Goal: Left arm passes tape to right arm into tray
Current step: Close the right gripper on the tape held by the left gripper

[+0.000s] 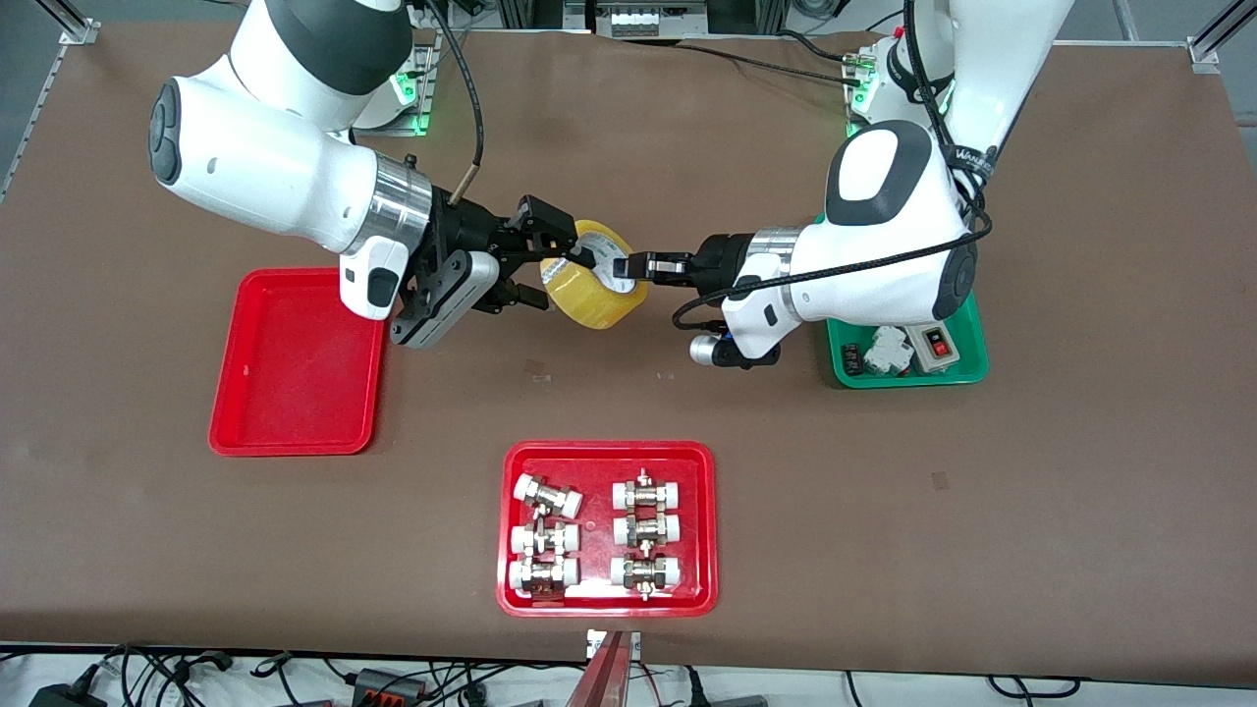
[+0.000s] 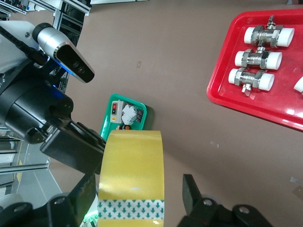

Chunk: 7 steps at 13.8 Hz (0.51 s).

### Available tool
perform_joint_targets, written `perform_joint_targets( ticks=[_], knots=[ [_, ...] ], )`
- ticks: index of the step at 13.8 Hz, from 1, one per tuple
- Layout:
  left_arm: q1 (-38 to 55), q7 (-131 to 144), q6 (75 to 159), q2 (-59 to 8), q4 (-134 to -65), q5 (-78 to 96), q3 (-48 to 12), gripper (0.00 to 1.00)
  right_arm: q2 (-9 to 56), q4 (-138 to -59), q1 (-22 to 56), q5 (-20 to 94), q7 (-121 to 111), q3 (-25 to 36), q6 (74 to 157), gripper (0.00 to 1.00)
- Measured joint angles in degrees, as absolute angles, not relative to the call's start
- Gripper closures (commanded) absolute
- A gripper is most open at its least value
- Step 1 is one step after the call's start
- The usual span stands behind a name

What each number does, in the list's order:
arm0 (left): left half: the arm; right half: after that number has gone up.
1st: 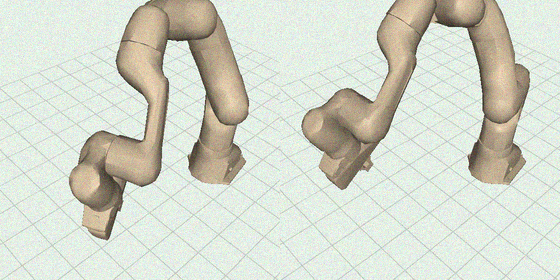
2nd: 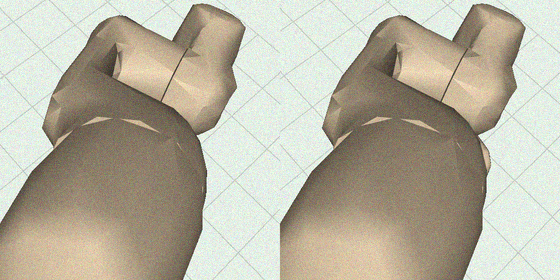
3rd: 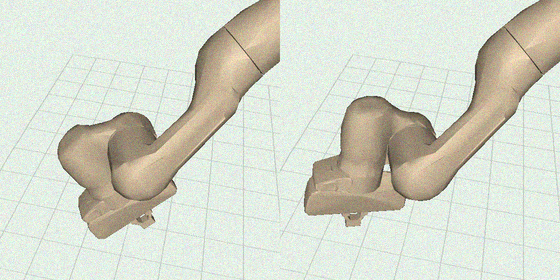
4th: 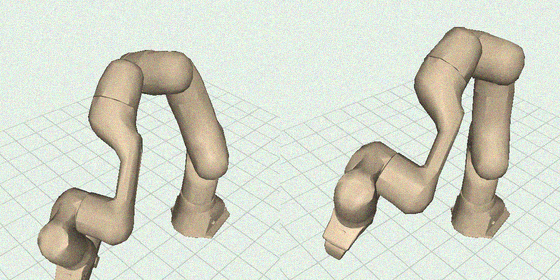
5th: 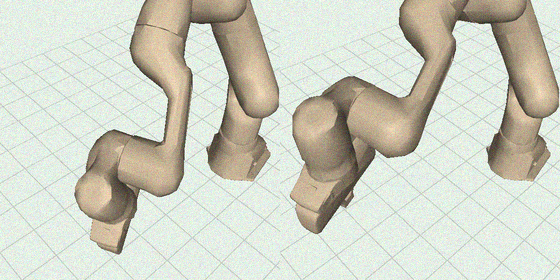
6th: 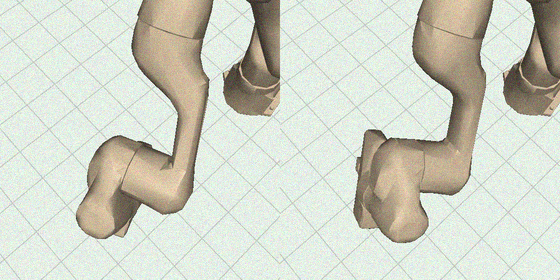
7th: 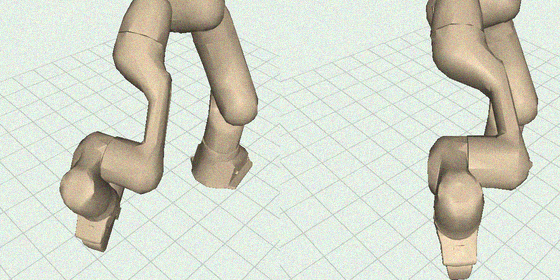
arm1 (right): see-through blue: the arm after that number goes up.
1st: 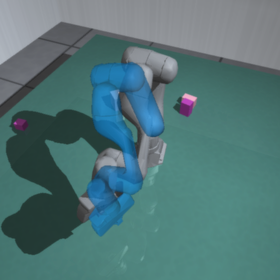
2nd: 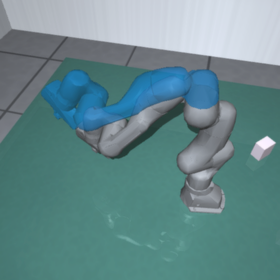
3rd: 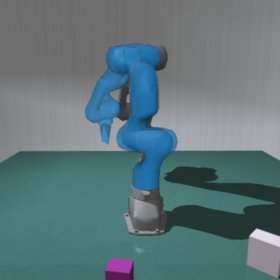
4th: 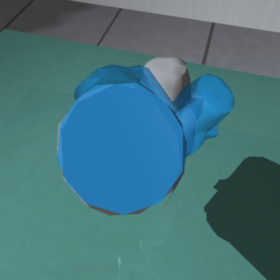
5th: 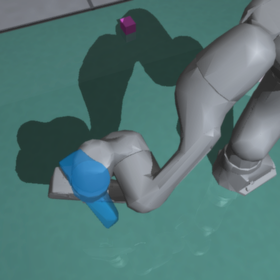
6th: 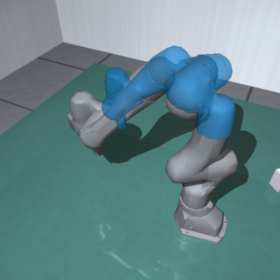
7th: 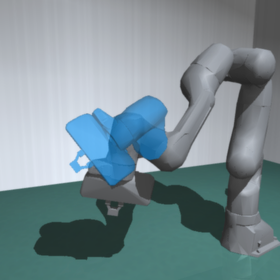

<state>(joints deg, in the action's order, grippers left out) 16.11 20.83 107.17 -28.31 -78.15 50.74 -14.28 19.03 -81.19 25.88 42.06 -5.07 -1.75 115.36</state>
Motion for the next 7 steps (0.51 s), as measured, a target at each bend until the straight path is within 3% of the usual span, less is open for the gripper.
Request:
perform_joint_targets(
  ticks=[2, 7],
  knots=[
    [15.92, 20.81, 106.95, -28.37, -78.17, 50.72, -14.27, 1.00, 19.01, -80.99, 25.97, 42.17, -5.06, -1.83, 115.36, 0.58],
    [15.90, 20.77, 106.88, -28.37, -78.15, 50.73, -14.27, 1.00, 18.95, -80.86, 26.08, 41.94, -4.91, -1.85, 115.32, 0.62]
  ],
)
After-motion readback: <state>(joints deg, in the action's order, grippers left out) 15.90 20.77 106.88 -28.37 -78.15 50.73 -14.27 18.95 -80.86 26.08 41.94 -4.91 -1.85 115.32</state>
